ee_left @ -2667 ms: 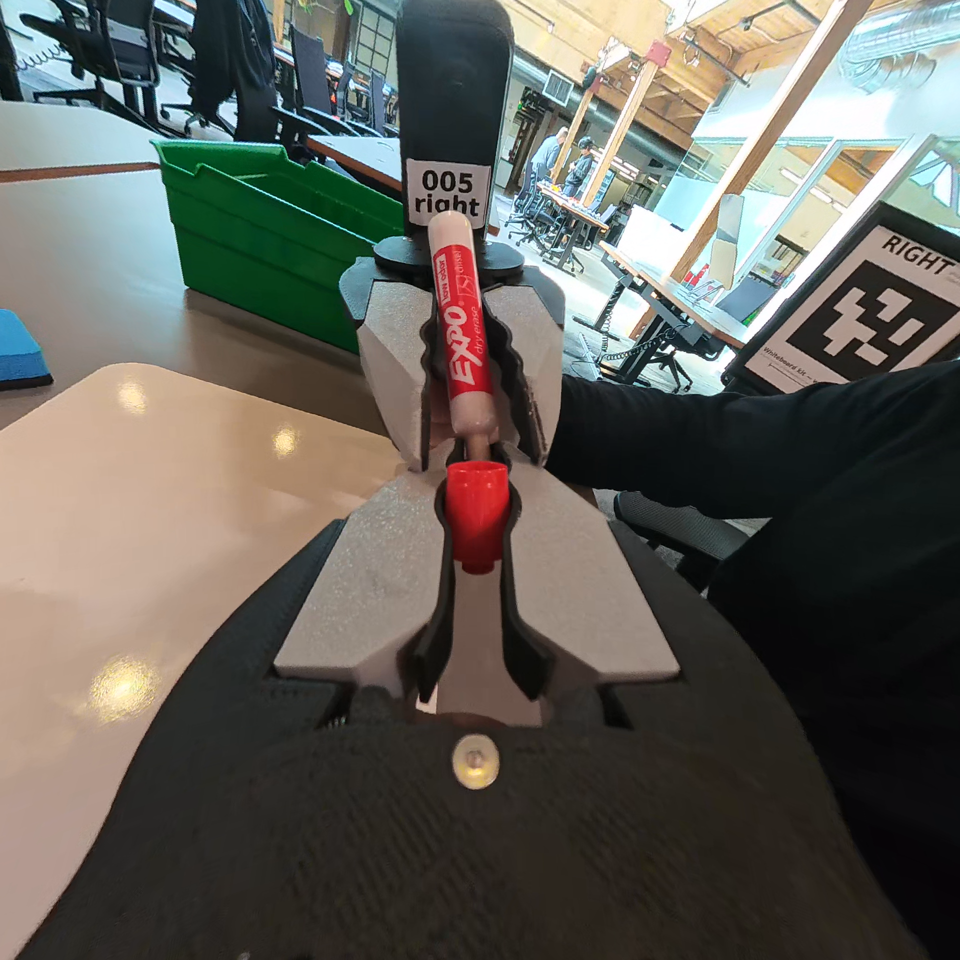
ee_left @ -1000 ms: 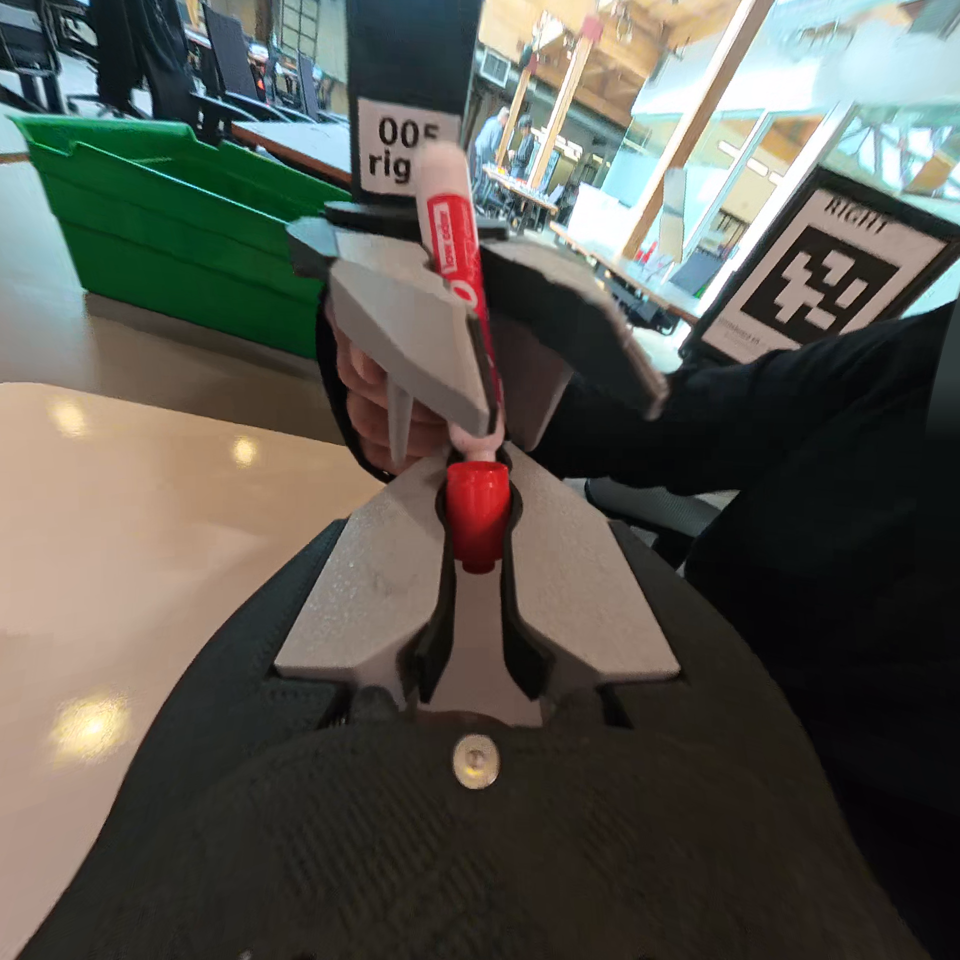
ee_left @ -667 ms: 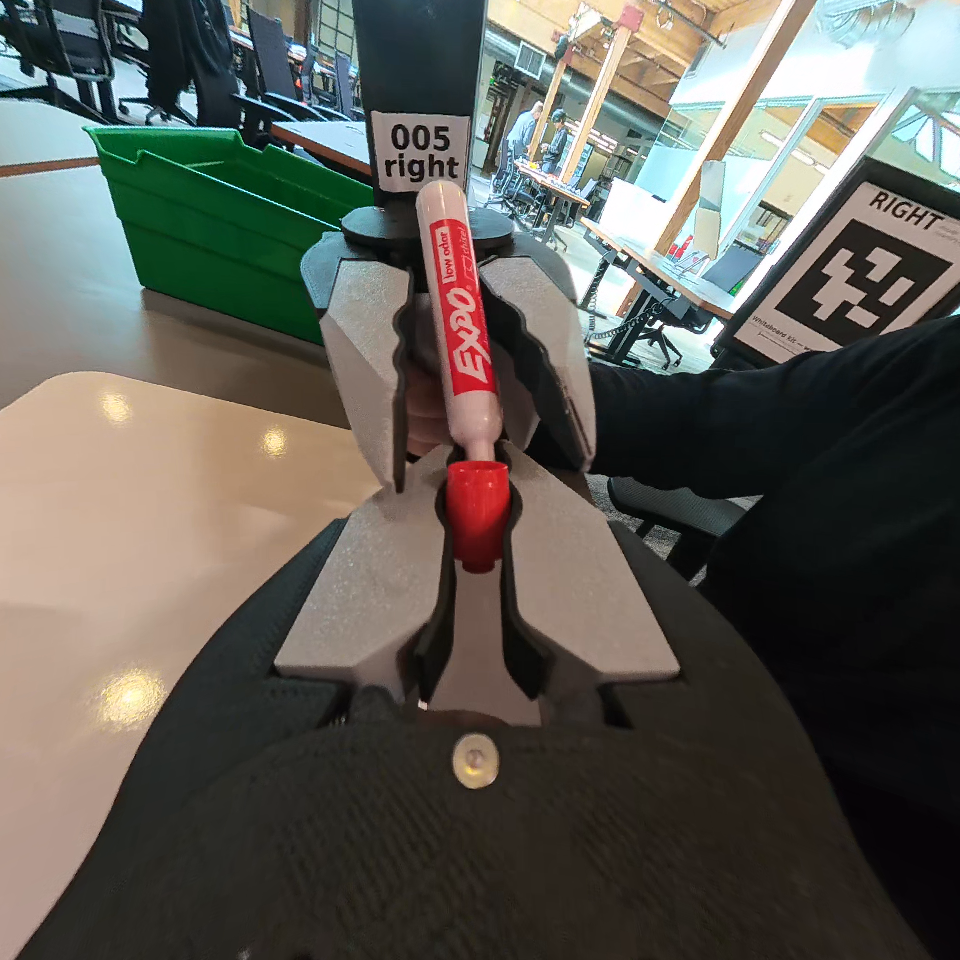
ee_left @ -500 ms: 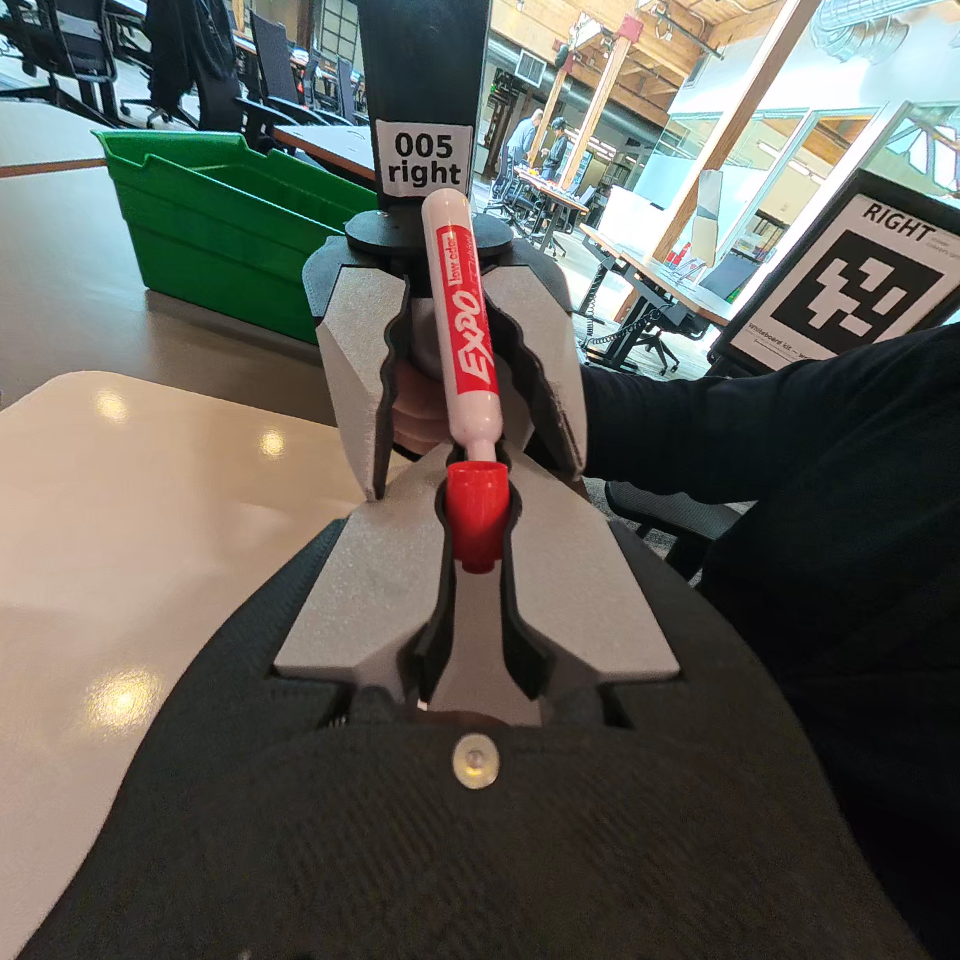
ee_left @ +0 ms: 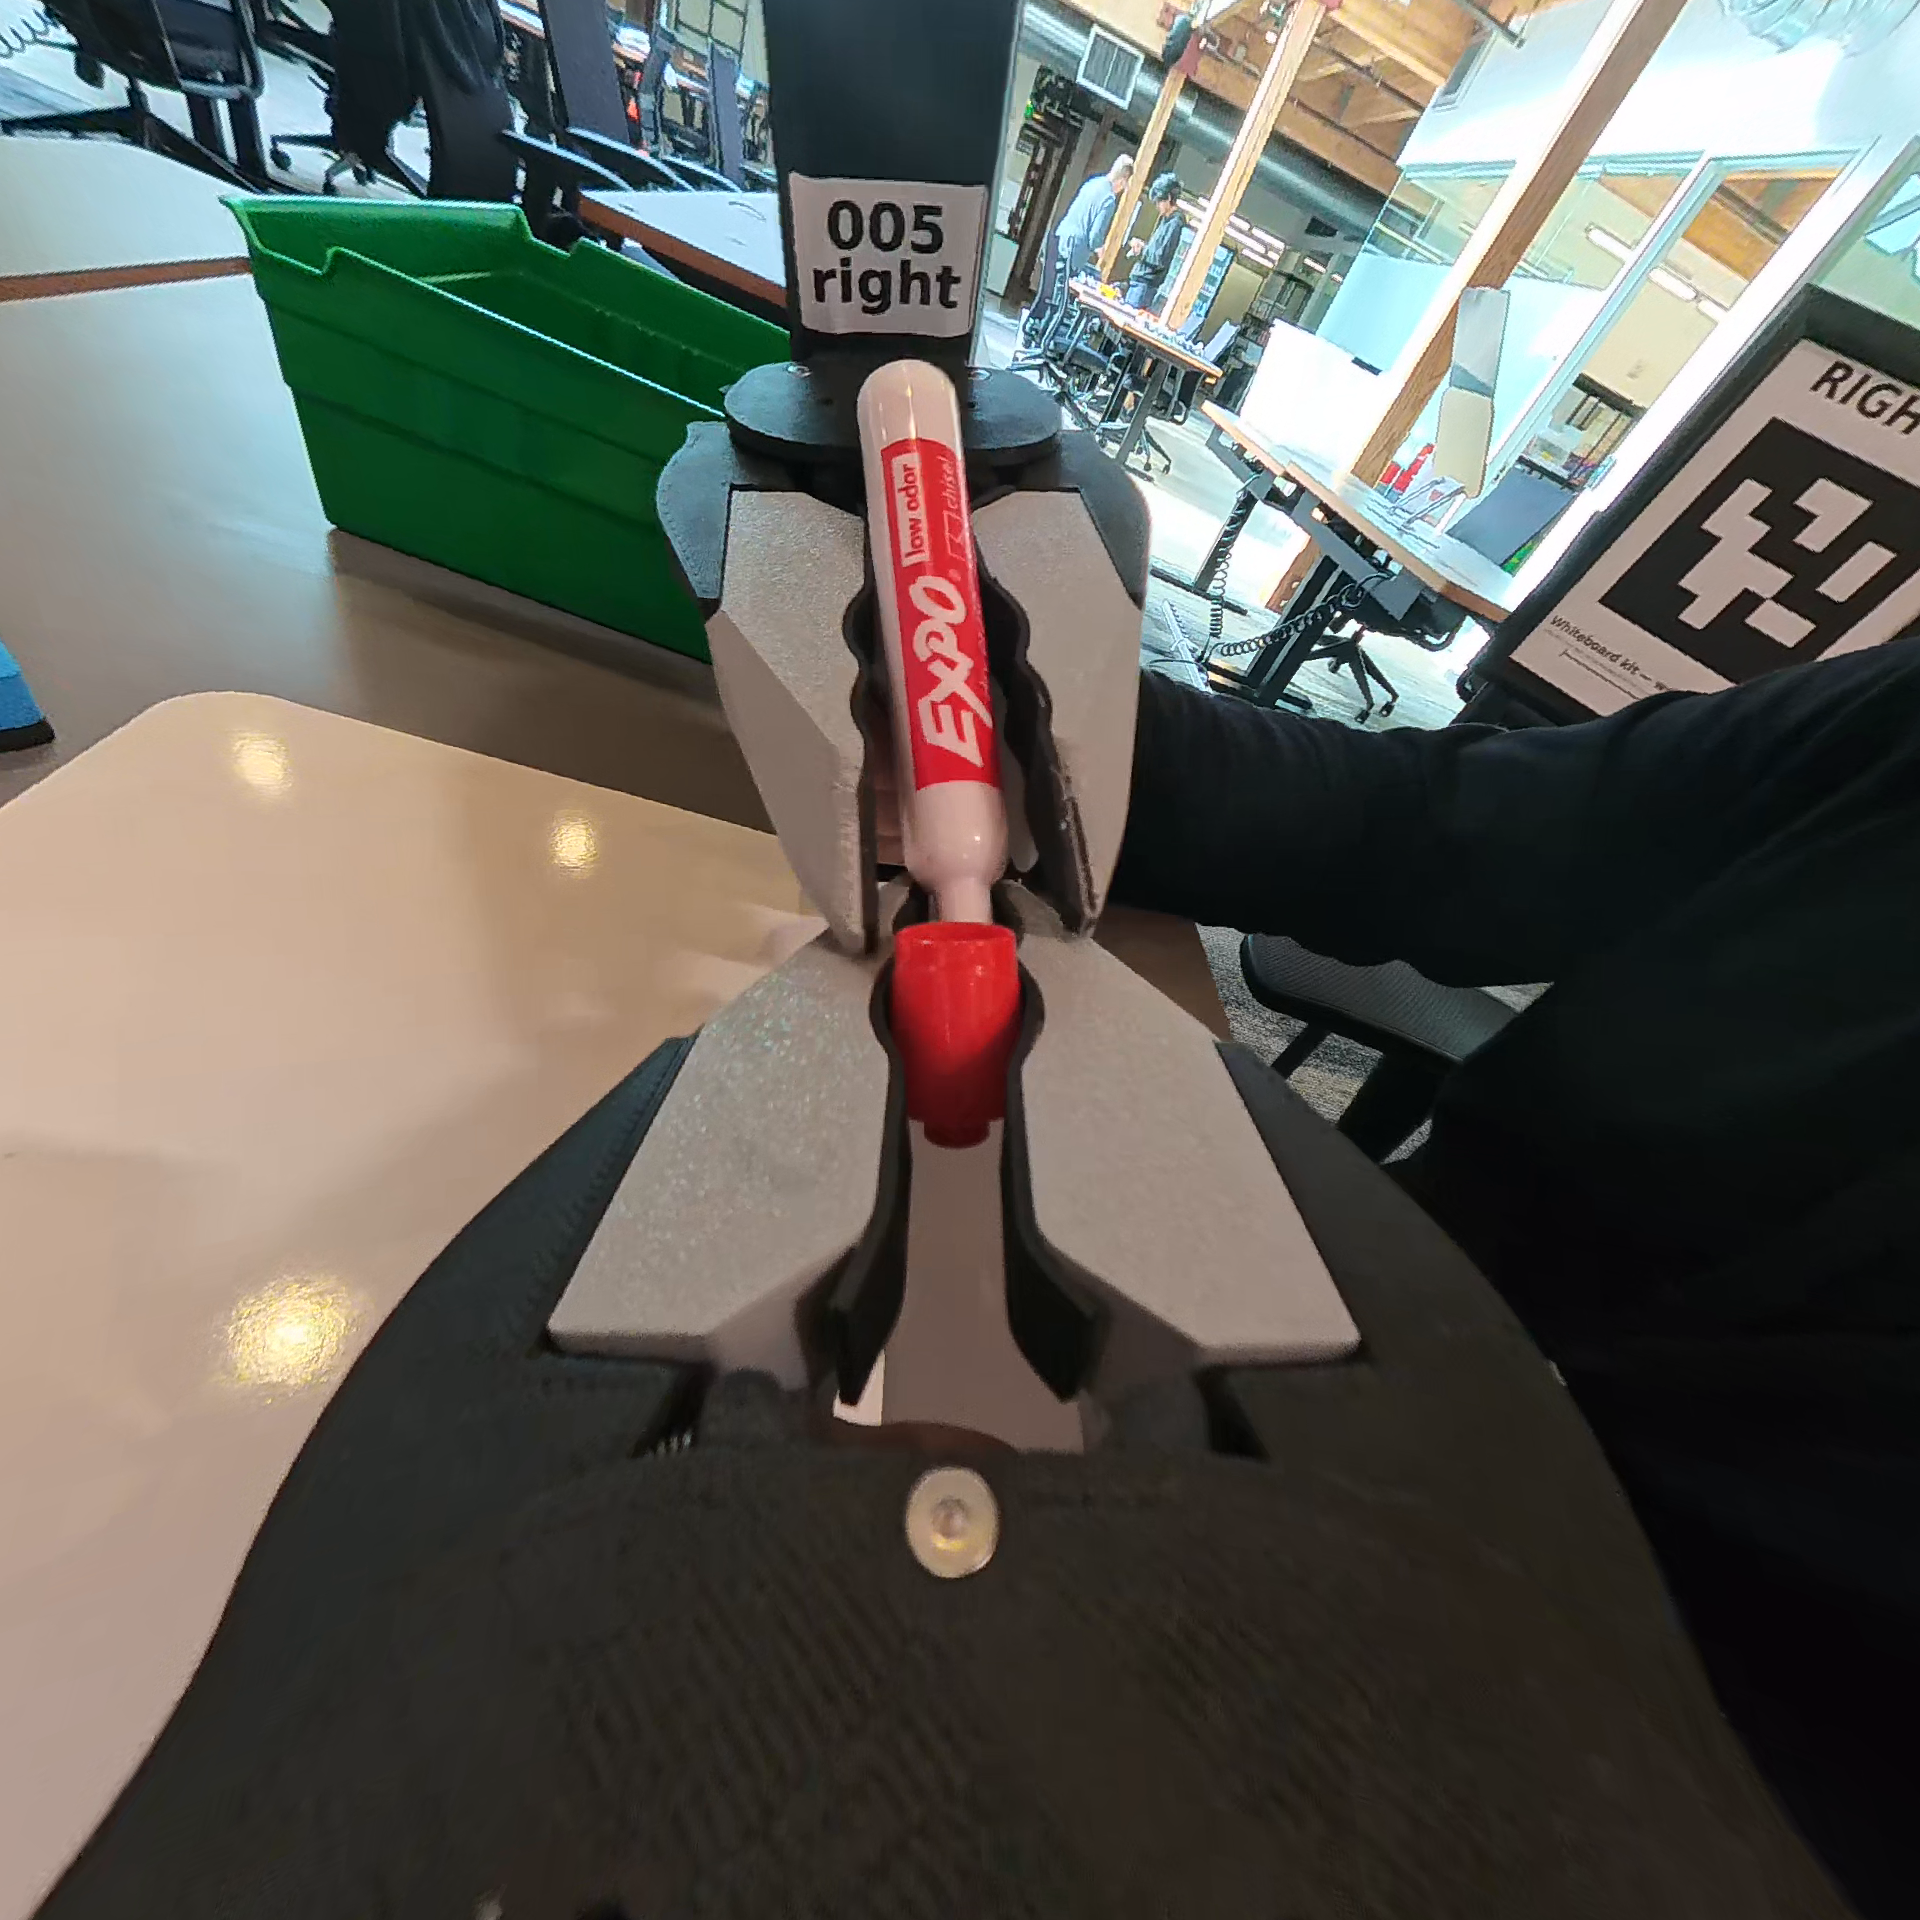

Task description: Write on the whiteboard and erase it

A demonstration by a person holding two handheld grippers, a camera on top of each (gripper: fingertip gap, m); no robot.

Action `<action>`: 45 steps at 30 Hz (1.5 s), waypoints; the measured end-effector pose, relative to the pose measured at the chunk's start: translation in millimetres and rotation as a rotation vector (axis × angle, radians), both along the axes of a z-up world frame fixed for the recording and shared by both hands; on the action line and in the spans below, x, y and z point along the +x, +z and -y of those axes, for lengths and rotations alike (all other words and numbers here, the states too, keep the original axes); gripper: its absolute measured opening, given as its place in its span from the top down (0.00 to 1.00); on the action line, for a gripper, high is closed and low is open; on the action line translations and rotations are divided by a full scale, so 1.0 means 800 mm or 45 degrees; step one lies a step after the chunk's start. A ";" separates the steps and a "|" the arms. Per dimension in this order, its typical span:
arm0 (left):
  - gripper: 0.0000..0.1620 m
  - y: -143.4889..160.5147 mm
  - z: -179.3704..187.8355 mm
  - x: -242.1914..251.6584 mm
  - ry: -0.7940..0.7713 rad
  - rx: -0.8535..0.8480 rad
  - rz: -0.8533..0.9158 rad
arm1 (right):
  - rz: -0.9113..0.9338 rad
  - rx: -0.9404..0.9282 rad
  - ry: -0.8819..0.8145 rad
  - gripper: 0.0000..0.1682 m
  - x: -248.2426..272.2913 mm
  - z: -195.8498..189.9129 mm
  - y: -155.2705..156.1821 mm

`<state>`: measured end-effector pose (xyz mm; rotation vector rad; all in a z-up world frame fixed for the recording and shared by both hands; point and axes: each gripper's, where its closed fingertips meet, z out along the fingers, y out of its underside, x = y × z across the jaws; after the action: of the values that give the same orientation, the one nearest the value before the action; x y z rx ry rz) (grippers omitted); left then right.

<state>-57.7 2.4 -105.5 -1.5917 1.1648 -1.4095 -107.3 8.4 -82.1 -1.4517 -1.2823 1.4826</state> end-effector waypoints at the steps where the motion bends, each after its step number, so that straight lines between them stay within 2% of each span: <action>1: 0.94 0.000 0.000 0.000 0.001 -0.002 -0.001 | 0.002 0.006 -0.004 0.86 0.000 -0.001 -0.001; 9: 0.94 -0.002 -0.004 -0.001 0.023 0.009 -0.017 | -0.047 -0.113 0.017 0.86 -0.002 -0.002 0.003; 13: 0.94 -0.001 -0.004 -0.001 0.025 0.006 -0.014 | -0.046 -0.038 -0.028 0.87 -0.003 -0.005 0.002; 19: 0.94 0.007 -0.007 -0.006 0.023 -0.031 0.040 | -0.095 -0.066 -0.028 0.87 -0.002 -0.007 0.007; 23: 0.95 0.005 -0.006 -0.005 0.029 0.020 0.011 | -0.090 -0.089 0.008 0.87 0.000 -0.004 0.005; 36: 0.95 0.006 -0.005 -0.006 0.020 -0.016 0.017 | -0.094 -0.188 0.035 0.83 0.004 -0.007 0.006; 39: 0.95 0.005 -0.008 -0.005 0.035 -0.018 0.016 | -0.032 -0.034 -0.030 0.83 0.004 -0.008 0.002; 45: 0.94 0.003 -0.007 -0.004 0.030 -0.033 0.021 | -0.026 -0.056 -0.020 0.84 0.003 -0.007 0.001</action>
<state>-60.6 7.9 -103.3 -1.6033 1.1185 -1.4252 -105.3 13.8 -81.6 -1.4680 -1.2305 1.5197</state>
